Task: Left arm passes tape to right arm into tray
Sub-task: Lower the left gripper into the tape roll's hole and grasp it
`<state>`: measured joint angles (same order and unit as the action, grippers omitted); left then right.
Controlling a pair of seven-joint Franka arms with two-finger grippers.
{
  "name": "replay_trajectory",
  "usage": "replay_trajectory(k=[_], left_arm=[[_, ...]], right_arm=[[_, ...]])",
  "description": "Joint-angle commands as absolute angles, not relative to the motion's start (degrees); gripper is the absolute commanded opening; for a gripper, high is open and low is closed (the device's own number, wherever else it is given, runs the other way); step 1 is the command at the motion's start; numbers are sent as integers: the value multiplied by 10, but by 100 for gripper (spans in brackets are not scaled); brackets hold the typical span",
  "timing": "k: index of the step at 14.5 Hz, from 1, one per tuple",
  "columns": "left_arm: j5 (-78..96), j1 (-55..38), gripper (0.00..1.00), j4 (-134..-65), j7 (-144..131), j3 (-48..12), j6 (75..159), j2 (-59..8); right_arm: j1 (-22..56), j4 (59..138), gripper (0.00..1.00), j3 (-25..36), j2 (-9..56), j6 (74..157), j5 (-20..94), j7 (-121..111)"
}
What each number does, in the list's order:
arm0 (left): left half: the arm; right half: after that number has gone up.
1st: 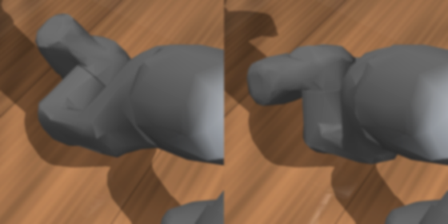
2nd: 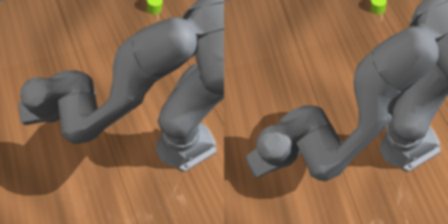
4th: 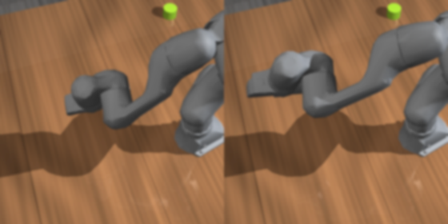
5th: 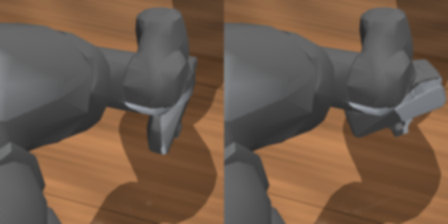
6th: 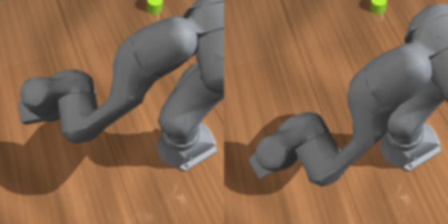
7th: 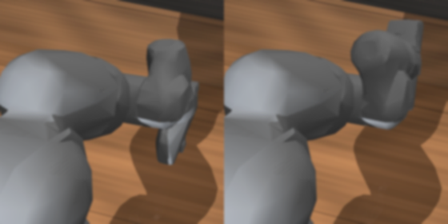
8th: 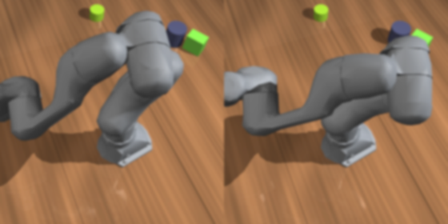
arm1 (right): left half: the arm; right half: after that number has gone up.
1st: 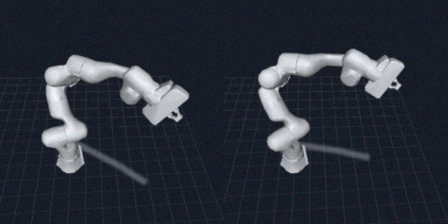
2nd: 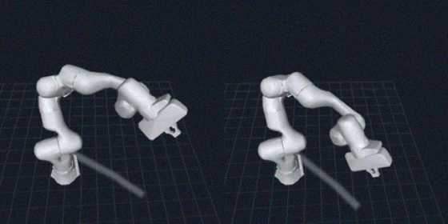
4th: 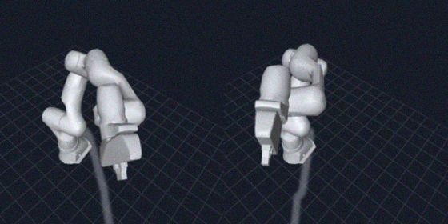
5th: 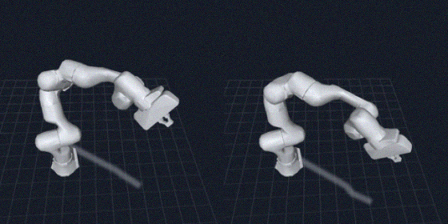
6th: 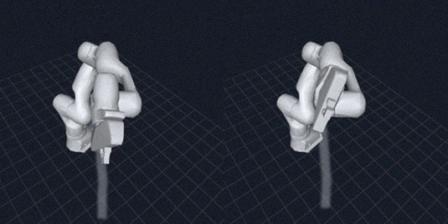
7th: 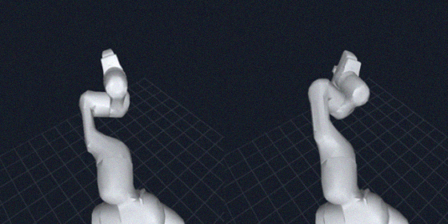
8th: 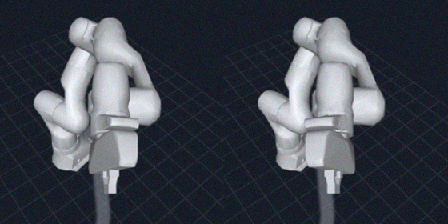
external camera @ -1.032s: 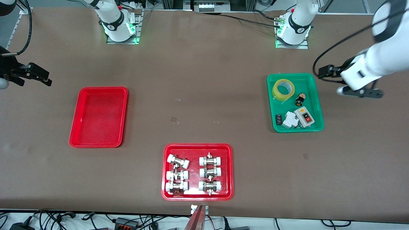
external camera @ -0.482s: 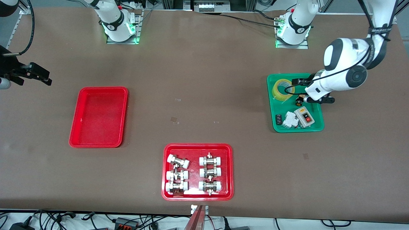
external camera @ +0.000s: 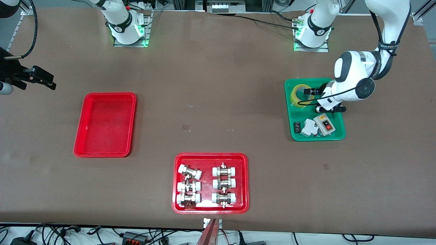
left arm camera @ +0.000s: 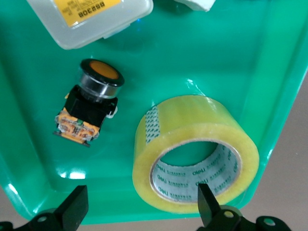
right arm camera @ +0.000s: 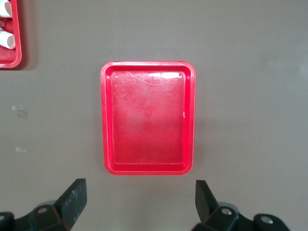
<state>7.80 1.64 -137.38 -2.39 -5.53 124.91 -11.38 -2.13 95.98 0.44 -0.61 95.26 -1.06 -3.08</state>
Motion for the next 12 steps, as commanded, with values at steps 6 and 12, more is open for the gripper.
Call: replay_trajectory(k=[6,12], left_arm=[[88,16,45,-1379,-23,-58,1267,-126],[89,18,19,-1378,-22,-58,1267,-131]], right_arm=[[-25,956,100,2,-9,943,-12,-37],[-25,956,100,1,-9,943,-12,-37]])
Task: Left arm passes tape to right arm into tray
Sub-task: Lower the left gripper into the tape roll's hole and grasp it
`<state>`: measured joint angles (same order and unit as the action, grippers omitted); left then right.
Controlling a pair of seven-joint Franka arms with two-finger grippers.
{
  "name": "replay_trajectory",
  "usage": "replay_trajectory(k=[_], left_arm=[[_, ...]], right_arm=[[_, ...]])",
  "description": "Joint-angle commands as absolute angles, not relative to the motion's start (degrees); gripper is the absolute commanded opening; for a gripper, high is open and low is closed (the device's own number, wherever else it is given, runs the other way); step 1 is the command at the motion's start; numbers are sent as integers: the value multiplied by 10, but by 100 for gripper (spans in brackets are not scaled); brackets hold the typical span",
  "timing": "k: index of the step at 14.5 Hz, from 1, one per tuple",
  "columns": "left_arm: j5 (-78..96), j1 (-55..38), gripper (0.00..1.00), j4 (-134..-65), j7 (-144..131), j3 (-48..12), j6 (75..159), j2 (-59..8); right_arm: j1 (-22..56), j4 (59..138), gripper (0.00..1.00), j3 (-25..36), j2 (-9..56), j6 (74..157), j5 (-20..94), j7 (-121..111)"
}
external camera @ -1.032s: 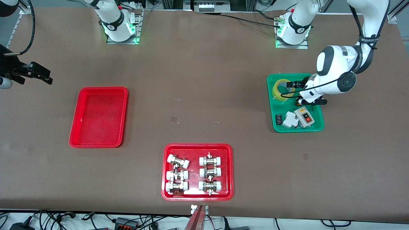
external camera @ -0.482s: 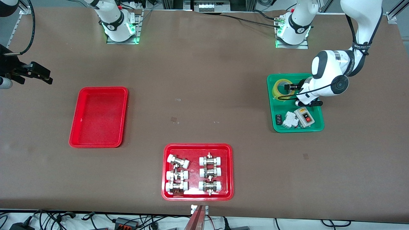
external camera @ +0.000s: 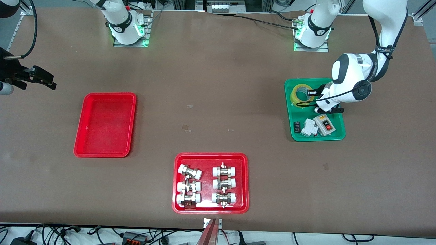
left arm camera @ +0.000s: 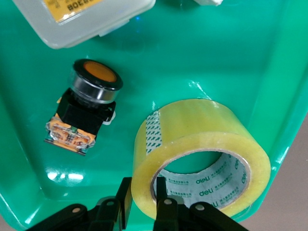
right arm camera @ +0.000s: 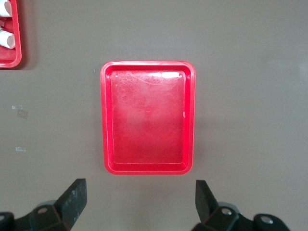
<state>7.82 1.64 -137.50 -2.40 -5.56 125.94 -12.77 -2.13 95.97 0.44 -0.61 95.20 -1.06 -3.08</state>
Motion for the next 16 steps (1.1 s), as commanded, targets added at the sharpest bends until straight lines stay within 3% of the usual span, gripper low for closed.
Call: replay_trajectory(k=[1,5,8,13,16], left_arm=[[89,18,17,-1378,-22,-58,1267,-131],[89,17,15,-1369,-22,-59,1256,-121],[88,13,14,-1326,-22,-59,1197,-103],[90,11,11,-1181,-22,-61,1039,-97],[159,11,4,-1102,-28,-97,955,-100]], right_arm=[[-25,956,100,1,-9,943,-12,-37],[-25,956,100,1,-9,943,-11,-37],[-24,955,100,1,-10,943,-11,-36],[-20,956,100,1,-9,943,-7,-38],[-9,951,100,-1,3,943,54,-37]])
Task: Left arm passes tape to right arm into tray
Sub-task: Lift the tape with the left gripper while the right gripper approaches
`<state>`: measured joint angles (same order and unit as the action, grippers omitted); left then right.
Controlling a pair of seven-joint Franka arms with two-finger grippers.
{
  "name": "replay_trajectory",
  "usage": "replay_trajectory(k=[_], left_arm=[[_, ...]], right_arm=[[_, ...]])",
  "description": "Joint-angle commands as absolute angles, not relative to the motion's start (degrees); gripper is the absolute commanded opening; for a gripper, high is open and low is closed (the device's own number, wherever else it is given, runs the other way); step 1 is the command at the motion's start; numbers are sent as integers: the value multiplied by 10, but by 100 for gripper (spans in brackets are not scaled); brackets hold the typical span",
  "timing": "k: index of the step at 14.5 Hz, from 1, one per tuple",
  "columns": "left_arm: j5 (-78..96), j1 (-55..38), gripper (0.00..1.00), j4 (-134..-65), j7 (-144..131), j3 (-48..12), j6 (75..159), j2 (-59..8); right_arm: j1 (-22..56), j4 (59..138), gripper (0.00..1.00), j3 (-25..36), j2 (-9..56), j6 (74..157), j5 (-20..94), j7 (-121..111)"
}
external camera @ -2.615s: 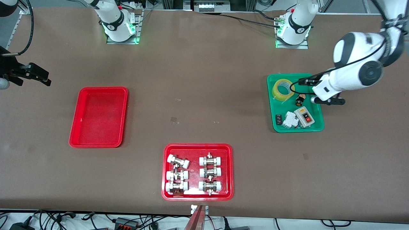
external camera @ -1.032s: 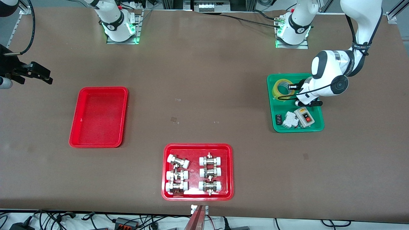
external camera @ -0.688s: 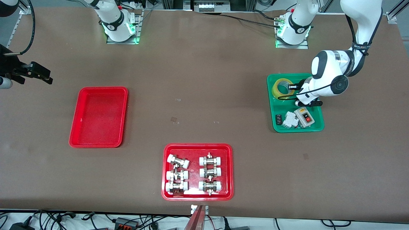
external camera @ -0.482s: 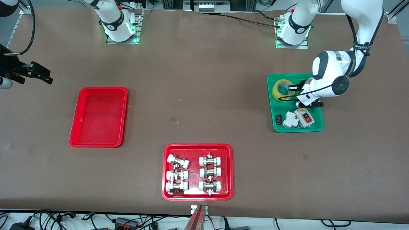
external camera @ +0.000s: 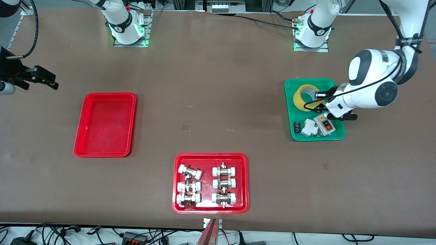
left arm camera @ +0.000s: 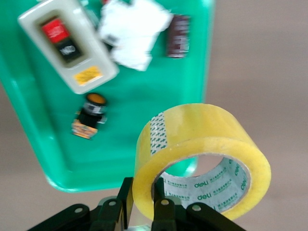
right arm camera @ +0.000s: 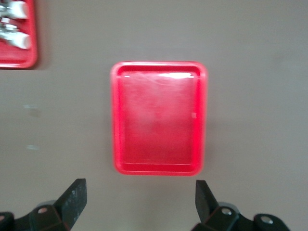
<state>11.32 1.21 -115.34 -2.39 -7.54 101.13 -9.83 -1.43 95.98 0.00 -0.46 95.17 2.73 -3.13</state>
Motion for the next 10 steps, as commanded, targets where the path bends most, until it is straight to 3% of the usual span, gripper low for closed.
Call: replay_trajectory(k=[1,4,7,10], left_arm=[[190,10,2,-1080,-30,-104,926,-100],[273,6,1,-1003,-98,-140,865,-105],[350,2,0,-935,-115,-191,867,-132],[370,-36,0,-874,-170,-201,872,-160]], right_arm=[[-10,948,100,-1,18,944,57,-38],[10,939,100,-2,71,942,54,-43],[47,938,100,-1,84,941,50,-38],[61,937,100,-10,100,925,96,-54]])
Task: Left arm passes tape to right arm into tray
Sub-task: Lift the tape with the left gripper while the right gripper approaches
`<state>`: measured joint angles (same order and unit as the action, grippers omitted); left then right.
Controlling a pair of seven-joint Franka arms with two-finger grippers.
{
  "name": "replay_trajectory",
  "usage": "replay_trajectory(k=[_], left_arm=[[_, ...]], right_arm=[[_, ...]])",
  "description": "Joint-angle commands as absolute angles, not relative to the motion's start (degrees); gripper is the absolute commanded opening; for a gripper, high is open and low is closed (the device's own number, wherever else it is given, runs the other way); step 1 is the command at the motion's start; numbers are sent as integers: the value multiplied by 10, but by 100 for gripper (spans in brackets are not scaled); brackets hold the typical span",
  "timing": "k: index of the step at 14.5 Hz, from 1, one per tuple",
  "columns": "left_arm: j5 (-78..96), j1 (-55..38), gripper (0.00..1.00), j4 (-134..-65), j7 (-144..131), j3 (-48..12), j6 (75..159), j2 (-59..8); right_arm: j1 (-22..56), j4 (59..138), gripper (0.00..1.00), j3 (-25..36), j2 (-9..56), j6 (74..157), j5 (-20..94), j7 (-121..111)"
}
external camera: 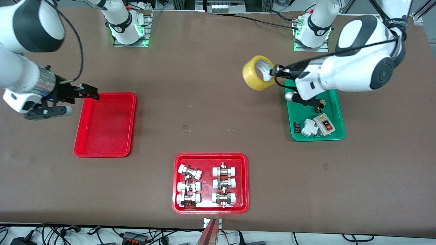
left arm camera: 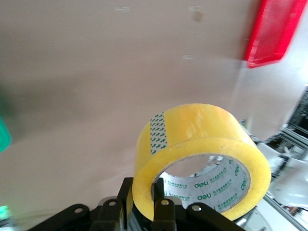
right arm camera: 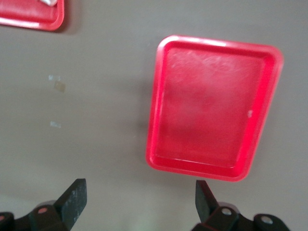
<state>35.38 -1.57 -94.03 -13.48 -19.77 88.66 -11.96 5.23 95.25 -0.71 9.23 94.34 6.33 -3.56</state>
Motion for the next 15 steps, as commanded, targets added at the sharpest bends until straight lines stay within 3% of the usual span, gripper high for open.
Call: replay_trajectory(k=[1,5,11,15], left_arm=[[386,-48,0,-864,-193,-201,874,-162],[435,-68,0,-861,-252,-202,921,-164],[505,-72,0,-861,-303,-201,939,-176],[506,-76,0,-861,-316,-201,962,-177]], right_arm=[[75,936,100,-12,102,930,121,-59],[124,915,100,-14,118,953,190,-58],[165,867,100,-13,120,960,426,-10],[209,848,100,-14,120,1013,444,96]])
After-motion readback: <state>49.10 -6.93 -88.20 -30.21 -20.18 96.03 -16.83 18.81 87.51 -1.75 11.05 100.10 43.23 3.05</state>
